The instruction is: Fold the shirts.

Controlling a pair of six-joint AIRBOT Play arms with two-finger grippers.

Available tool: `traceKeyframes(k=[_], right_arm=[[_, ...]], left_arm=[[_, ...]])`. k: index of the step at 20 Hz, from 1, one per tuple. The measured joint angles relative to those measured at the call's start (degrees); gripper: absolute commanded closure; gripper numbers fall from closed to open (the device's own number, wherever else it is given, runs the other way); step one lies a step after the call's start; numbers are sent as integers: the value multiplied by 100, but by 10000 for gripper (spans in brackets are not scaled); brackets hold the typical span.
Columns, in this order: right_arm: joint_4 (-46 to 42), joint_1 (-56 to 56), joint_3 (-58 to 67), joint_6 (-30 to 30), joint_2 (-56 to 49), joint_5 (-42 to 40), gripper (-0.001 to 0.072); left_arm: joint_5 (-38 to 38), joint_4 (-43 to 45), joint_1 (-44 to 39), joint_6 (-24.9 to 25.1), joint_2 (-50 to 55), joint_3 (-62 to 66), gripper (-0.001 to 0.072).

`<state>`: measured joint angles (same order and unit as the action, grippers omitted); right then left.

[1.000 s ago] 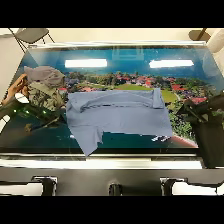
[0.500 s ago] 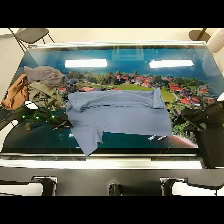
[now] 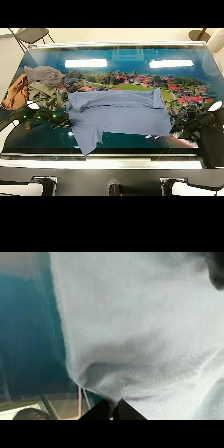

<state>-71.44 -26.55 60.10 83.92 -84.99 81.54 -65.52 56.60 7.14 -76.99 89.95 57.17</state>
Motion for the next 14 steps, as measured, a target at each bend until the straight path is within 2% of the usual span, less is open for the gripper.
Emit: traceKeyframes(k=[4,7,8,9,10,11,14], right_arm=[[315,0,-201,-17,-63,-479,177],[629,-2,-251,-9,-190,-627,258],[715,-2,-260,28,-243,-632,299],[815,0,-264,52,-295,-656,386],[839,2,-275,57,-332,-688,627],[839,2,-273,68,-365,-730,673],[839,11,-31,24,-332,-527,674]], left_arm=[[-17,17,-4,37,-7,0,674],[-33,24,-4,50,-7,0,673],[-42,24,-4,50,-7,0,673],[-55,26,-4,50,-7,0,673],[-90,37,-4,50,-7,0,675],[-184,52,-4,52,-4,4,676],[-407,243,-11,66,-76,140,677]])
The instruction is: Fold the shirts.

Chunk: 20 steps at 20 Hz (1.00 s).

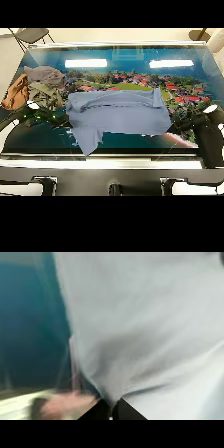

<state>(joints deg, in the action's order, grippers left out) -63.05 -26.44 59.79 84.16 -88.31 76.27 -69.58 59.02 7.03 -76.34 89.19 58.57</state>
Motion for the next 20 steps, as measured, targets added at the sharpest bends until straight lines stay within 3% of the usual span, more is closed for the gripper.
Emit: traceKeyframes(k=[5,8,11,14,20], right_arm=[[72,0,1567,-212,883,258,674],[138,0,2977,-400,1930,-608,674],[81,-2,3947,-542,3119,-1744,674],[-87,-7,4321,-549,4070,-2358,674],[-358,-11,4518,-173,4883,-2426,674]], left_arm=[[-26,-160,2,-2,-1178,1207,676],[380,-229,2,-92,-2374,2308,675],[1281,-120,11,-170,-3624,3257,676],[2175,-35,13,-365,-4640,3689,676],[2662,17,15,-619,-5399,3899,675]])
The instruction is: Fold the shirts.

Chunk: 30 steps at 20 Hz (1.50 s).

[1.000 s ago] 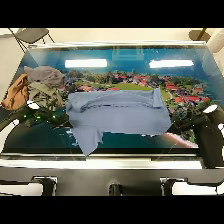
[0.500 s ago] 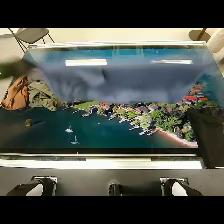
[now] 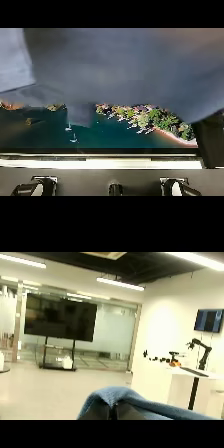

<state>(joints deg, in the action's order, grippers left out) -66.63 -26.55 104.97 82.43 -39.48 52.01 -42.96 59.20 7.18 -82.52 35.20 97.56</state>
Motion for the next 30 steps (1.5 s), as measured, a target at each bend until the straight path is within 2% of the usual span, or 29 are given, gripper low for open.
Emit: traceKeyframes(k=[4,7,12,15,17,20,26,28,30], right_arm=[[-90,0,24,122,15,339,675],[-101,2,28,229,-393,1134,676],[-195,208,22,334,-2159,3014,676],[-855,848,22,487,-3558,3491,675],[-1150,1237,22,623,-4448,3283,674],[-1335,1611,24,940,-5525,2422,674],[-1453,1816,26,1552,-6400,535,674],[-1593,1834,35,1539,-6435,415,674],[-1770,1840,35,1351,-6419,732,674]], left_arm=[[-46,-2,0,-85,-9,31,676],[-409,35,-2,-251,332,35,676],[-1943,317,-31,-289,2033,-291,676],[-2212,407,-114,-140,3257,-966,676],[-2151,426,-168,-79,4076,-1272,675],[-1840,131,-205,48,5160,-1298,676],[-1132,-203,-225,160,6273,-824,675],[-1084,-234,-225,317,6345,-750,676],[-1318,-243,-210,455,6352,-715,675]])
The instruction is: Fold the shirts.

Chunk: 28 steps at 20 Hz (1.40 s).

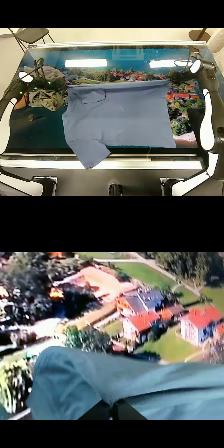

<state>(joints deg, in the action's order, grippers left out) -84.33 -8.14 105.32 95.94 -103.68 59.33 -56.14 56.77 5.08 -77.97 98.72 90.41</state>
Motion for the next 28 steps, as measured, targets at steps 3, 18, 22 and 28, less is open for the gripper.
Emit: traceKeyframes(k=[3,18,22,28], right_arm=[[-199,4,-26,-210,33,1106,674],[-188,11,-610,-573,-367,3346,315],[-111,-214,-691,-590,-48,3469,193],[-35,-1237,-1088,-522,964,3912,193]], left_arm=[[-984,74,17,74,-2,20,675],[-2704,551,13,-315,17,-848,211],[-3042,546,243,-319,-96,-691,263],[-3305,533,726,-249,-1106,-1679,264]])
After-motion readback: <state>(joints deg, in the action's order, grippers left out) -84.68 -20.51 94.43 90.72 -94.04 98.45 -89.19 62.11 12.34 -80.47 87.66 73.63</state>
